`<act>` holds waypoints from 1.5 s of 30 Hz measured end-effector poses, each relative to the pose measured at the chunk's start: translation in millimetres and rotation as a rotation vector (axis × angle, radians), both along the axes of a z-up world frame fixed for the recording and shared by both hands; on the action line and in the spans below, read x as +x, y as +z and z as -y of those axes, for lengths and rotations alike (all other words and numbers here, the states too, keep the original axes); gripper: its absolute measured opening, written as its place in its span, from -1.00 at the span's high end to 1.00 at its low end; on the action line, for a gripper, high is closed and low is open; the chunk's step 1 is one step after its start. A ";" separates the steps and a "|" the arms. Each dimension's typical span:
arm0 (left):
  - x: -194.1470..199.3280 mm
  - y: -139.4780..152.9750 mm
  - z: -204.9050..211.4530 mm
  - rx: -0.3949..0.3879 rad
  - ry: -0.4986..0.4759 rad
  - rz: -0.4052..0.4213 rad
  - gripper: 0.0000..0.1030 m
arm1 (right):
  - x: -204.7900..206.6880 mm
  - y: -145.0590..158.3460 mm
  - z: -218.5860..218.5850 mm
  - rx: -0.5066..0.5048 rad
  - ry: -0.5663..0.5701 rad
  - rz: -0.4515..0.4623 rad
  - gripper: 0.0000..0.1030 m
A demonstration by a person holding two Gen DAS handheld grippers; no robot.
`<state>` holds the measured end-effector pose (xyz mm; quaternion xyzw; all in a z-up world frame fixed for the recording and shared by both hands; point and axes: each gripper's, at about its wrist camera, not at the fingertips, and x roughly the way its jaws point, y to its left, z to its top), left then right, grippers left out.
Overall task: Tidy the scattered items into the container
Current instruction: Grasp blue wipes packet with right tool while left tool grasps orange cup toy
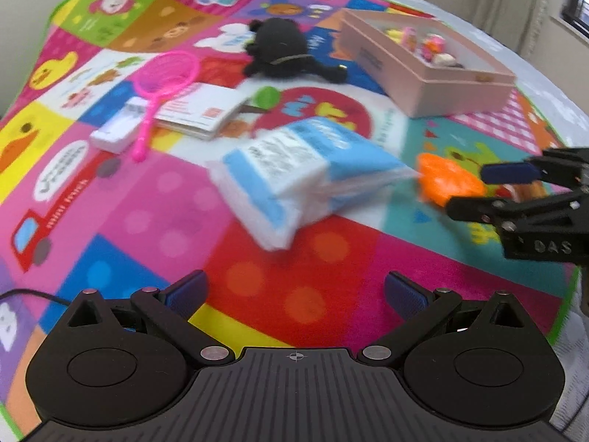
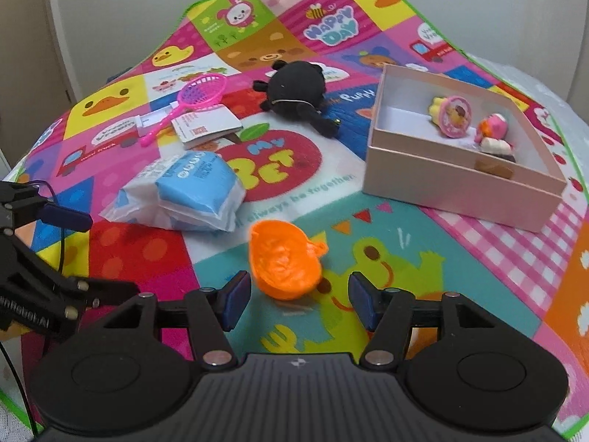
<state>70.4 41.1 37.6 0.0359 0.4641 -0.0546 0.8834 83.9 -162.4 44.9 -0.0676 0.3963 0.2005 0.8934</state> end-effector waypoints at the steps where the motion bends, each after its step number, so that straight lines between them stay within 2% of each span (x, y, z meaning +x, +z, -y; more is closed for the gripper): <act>1: 4.9 0.3 -1.6 0.027 -0.003 0.017 -1.00 | 1.0 -0.4 -3.3 -0.003 0.005 0.003 -0.14; 5: 31.9 5.2 -9.3 0.196 0.005 0.123 -1.00 | 6.6 -3.2 -21.4 -0.029 0.042 0.016 -0.14; 7: 43.1 11.8 -17.3 0.230 0.041 0.158 -1.00 | 6.8 -5.2 -30.1 -0.048 0.073 0.023 -0.14; 12: 48.3 26.0 -39.1 0.155 0.116 0.134 -1.00 | 2.0 -11.3 -46.0 -0.045 0.121 0.006 -0.14; 18: 27.8 24.5 -53.6 0.160 0.122 0.089 -1.00 | -9.2 -9.3 -81.0 0.002 0.224 -0.014 -0.14; 22: 17.8 26.0 -68.1 0.166 0.156 0.082 -1.00 | -24.0 -0.5 -106.7 0.096 0.379 -0.050 -0.15; 26: 12.8 27.0 -84.5 0.159 0.201 0.074 -1.00 | -40.8 11.9 -115.6 0.143 0.493 -0.012 -0.26; 28: 8.3 28.0 -94.6 0.132 0.233 0.068 -1.00 | -42.8 15.5 -110.7 0.130 0.484 0.027 -0.36; 32: -9.3 30.2 -113.1 0.011 0.264 0.062 -1.00 | -28.8 24.1 -89.0 0.131 0.371 0.079 -0.65; 35: -21.2 27.7 -115.3 -0.057 0.239 0.062 -1.00 | -8.9 27.4 -81.4 0.123 0.264 0.111 -0.70; 38: -31.9 27.3 -105.7 -0.063 0.173 0.062 -1.00 | 15.1 24.9 -88.7 0.101 0.212 0.143 -0.75; 41: -47.2 30.8 -90.3 -0.043 0.077 0.081 -1.00 | 43.7 15.2 -110.4 0.054 0.200 0.149 -0.76; 43: -56.2 31.1 -78.0 -0.031 0.020 0.081 -1.00 | 62.5 4.1 -123.1 0.023 0.198 0.102 -0.76; 45: -64.5 29.4 -63.5 -0.009 -0.036 0.074 -1.00 | 77.1 -5.9 -125.7 0.015 0.194 0.042 -0.46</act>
